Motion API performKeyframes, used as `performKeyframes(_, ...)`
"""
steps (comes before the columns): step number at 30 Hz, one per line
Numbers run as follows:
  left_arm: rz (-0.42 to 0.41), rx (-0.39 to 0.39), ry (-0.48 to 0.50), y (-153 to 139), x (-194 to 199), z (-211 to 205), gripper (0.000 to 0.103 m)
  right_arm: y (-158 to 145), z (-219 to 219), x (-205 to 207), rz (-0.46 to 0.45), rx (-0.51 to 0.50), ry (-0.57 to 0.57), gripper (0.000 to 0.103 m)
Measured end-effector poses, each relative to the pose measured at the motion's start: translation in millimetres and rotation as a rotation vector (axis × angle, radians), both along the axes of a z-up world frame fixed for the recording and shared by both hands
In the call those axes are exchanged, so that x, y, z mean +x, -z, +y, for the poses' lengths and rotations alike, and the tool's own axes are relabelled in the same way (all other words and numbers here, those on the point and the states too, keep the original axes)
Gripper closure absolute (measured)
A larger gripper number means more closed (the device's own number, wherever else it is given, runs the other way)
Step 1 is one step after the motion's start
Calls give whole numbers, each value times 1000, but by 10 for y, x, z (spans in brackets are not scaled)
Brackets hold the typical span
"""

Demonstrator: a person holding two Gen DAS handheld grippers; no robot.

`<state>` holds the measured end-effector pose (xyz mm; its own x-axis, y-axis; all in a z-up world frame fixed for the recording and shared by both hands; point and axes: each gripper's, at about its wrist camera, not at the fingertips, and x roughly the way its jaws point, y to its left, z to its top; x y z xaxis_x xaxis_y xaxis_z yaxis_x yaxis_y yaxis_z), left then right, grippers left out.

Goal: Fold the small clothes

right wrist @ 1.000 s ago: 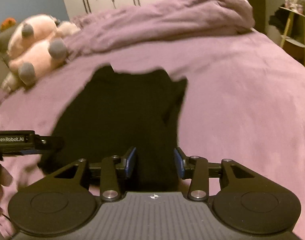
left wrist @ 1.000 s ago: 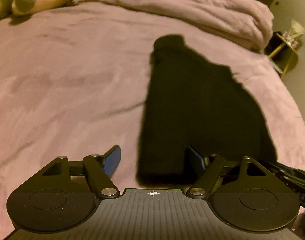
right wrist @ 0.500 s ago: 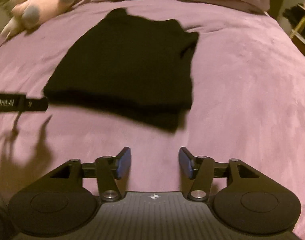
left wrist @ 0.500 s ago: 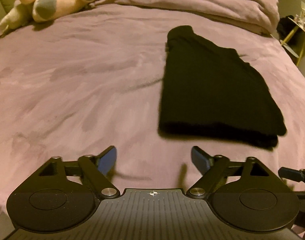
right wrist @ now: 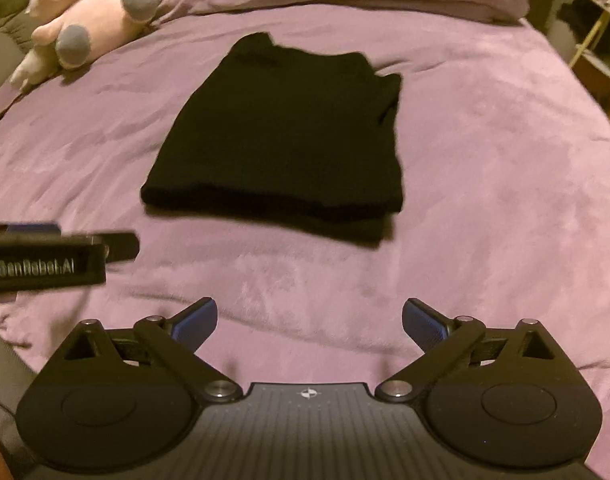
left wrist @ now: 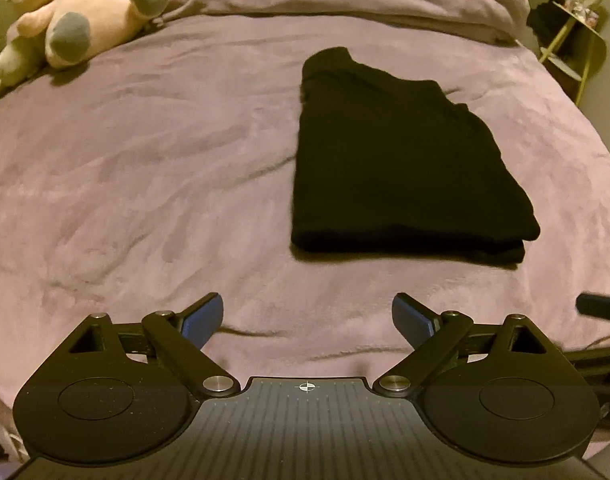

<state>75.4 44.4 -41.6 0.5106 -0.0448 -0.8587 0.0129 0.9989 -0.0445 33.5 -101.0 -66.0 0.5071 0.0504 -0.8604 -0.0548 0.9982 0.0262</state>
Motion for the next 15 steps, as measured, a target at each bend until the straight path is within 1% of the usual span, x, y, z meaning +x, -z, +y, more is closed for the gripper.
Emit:
performKeyframes(3,22,15,22,-19,24,-31,6,-97,-28,50,-41,5,26,4)
performKeyframes(5,9,24,31,-44,16,-47,6,-145,-48,59,-58,8,41,4)
performKeyframes(10,-1,36,46,-82,38,-89,6,-201,-61,105,-58,-35,77,4)
performKeyframes(15,5,44,41,-80,66,-101,6,-219,-111,137,-39,-20,98,4)
